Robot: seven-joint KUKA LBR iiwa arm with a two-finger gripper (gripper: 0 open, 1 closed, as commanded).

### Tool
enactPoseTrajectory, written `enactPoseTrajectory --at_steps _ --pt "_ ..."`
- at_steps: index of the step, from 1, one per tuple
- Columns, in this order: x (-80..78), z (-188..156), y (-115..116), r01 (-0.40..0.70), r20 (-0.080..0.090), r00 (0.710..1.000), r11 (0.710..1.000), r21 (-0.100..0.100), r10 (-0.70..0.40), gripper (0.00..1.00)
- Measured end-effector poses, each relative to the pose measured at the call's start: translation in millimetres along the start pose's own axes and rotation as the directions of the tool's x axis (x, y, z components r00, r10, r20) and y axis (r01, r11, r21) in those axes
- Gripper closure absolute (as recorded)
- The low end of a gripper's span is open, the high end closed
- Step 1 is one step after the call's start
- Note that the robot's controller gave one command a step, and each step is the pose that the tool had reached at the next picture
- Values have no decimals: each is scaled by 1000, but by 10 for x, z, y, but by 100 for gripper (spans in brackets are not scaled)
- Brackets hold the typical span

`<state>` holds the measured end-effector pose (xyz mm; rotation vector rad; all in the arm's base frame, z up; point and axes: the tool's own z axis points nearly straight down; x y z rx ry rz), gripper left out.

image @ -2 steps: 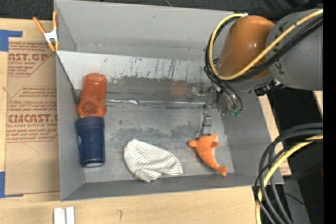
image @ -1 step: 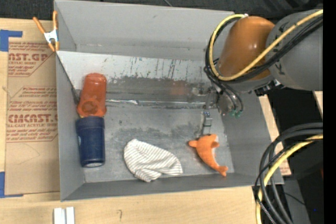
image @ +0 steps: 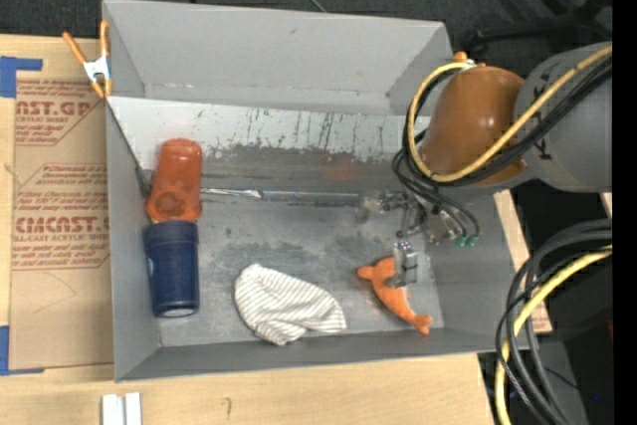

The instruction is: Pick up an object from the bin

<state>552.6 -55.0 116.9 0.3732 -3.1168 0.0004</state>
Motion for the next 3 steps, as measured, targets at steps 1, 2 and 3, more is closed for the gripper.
enactPoseTrajectory --at_steps 1,2,3 --pt "206 391 -352 225 2 974 974 1 -225 100" --pt "206 391 -352 225 2 974 974 1 -225 100" --pt "169 -944 -390 215 7 977 977 2 -215 100"
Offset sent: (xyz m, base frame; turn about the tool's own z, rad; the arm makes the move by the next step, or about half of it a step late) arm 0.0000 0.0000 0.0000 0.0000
